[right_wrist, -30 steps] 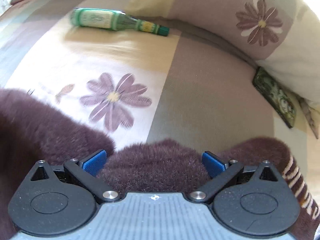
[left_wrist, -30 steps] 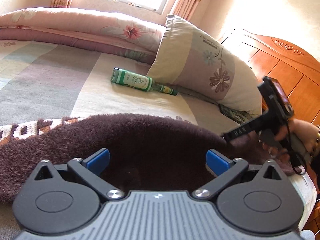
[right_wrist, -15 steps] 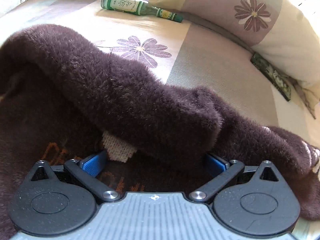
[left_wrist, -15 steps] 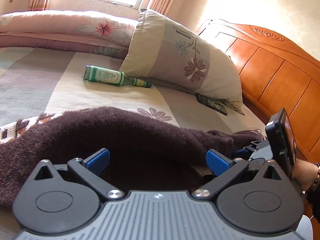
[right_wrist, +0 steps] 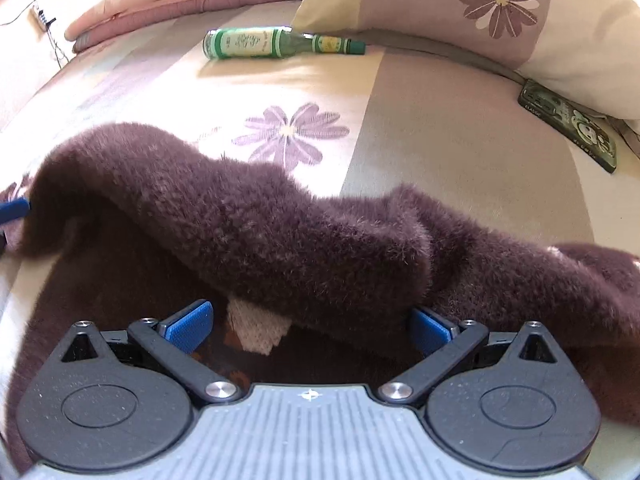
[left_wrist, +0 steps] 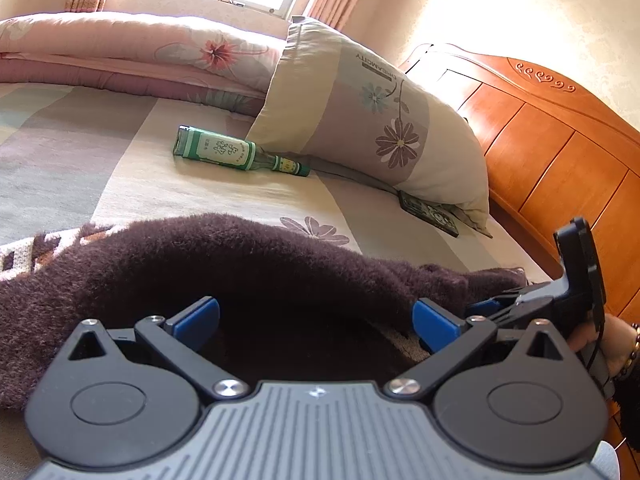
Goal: Fold clothes
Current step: 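Fold the grasped sweater side over the body toward the left gripper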
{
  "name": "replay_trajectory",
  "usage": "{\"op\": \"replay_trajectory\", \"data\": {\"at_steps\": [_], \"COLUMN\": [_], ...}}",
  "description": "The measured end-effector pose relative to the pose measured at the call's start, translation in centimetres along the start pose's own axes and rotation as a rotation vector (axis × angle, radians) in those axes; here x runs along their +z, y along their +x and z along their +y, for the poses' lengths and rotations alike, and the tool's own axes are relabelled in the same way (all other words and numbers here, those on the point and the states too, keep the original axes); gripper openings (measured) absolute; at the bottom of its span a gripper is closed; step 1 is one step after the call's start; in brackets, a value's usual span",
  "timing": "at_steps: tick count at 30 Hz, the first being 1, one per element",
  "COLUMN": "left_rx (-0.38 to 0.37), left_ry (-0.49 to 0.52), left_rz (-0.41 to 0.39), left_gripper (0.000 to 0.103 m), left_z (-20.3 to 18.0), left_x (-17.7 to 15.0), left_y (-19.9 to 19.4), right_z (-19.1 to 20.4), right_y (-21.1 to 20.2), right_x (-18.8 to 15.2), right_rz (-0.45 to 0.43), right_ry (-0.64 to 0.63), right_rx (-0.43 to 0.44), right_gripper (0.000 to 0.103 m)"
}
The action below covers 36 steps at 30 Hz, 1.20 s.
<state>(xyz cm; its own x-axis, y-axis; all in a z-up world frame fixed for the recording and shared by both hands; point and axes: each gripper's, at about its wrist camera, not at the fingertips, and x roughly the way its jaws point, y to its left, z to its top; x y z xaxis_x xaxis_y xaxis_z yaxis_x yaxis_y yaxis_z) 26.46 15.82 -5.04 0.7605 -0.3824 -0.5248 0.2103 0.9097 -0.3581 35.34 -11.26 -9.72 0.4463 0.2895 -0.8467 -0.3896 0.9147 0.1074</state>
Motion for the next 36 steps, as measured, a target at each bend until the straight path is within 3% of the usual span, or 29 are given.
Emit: {"op": "replay_trajectory", "data": {"at_steps": [8,14,17,21,26,29,31,36], "left_rx": [0.002,0.035,0.008,-0.038,0.007,0.003,-0.051,-0.088], "left_ry": [0.046,0.104,0.102,0.179,0.193,0.076,0.040,0.100], "left_rz": [0.051,0.096,0.090,0.067,0.157,0.263,0.262,0.219], "left_gripper": [0.102,0.102,0.102,0.102,0.102,0.102,0.102,0.102], "left_z": [-1.3,-3.7,-6.0,-9.6,-9.1,-6.7,-5.8,-5.9], "left_x": [-1.1,-1.8,-0.1,4.1,6.2,4.5,2.4,-2.0], "left_y": [2.1,3.7,4.8,8.5,15.2,16.8,15.2,11.9], "right_z": [0.9,0.2,-0.2,-0.5,-1.5,-1.4,-1.1,-1.0], "right_y": [0.3,0.0,-0.4,-0.7,-1.1,-1.1,-1.1,-1.2], "right_x": [-3.5,-5.6,-6.4,-7.0,-6.9,-6.9,-6.9,-7.1], "right_rz": [-0.151,-0.288,-0.299,-0.285,-0.290,-0.280,-0.267,-0.261], "right_ry": [-0.114,-0.058,-0.064,-0.078,-0.027,-0.032,-0.048,-0.056], "right_rx": [-0.086,-0.043,-0.011,0.020,0.077,0.075,0.065,0.063], "right_gripper": [0.103,0.103,0.103,0.103,0.103,0.103,0.103,0.103]}}
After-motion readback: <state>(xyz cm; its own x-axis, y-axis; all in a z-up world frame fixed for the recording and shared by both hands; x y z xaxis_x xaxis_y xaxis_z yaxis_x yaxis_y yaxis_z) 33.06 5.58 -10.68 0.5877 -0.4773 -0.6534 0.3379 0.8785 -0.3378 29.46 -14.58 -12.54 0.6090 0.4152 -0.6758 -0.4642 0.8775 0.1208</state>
